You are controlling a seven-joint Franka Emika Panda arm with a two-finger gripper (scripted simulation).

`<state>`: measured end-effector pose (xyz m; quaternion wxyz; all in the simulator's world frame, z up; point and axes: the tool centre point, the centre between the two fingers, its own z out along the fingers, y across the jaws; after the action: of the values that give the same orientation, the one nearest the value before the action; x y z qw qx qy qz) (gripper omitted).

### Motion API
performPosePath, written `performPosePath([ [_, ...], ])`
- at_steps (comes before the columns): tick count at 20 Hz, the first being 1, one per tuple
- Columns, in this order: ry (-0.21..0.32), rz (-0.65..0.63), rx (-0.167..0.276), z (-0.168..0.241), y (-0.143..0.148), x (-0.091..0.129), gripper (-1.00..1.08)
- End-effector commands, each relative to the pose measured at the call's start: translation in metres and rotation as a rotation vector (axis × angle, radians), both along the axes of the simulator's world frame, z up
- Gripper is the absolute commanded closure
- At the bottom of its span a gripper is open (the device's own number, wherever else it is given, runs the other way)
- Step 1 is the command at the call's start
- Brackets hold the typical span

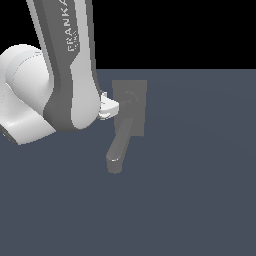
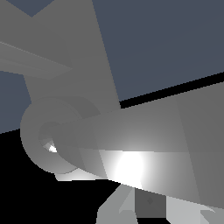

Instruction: Turn on the faucet by rotating a designated handle.

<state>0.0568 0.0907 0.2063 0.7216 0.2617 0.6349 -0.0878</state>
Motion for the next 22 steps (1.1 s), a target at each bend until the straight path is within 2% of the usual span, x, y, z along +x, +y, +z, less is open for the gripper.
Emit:
performPosePath([
  [1,0.004,0.031,-0.016,-0.003,0.009,0.002,1.08],
  [14,-0.035,0.224,-0.079,0.009,0.086,0.015,1.08],
  [22,-0.043,0.245,-0.084,0.012,0.094,0.017,1.08],
])
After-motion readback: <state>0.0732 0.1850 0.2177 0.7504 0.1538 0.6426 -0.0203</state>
